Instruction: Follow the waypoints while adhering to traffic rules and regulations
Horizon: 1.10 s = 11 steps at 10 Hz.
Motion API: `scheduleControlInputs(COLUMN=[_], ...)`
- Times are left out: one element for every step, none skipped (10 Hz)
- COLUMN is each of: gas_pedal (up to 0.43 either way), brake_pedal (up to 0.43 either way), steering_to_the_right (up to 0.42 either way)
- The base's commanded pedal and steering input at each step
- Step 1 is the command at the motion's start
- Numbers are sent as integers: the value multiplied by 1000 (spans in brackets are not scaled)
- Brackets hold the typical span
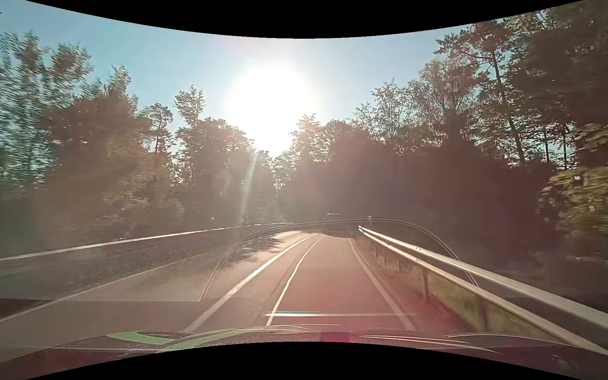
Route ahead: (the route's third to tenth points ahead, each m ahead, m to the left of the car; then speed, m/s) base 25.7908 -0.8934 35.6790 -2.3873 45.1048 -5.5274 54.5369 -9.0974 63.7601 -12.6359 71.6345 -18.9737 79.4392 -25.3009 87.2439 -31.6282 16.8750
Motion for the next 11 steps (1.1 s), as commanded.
scheduleControlInputs(gas_pedal=[0,0,0,0,0,0,0,0,0,0,0], brake_pedal=[146,146,140,104,79,67,61,61,61,67,67], steering_to_the_right=[31,32,33,34,36,36,35,35,34,32,30])
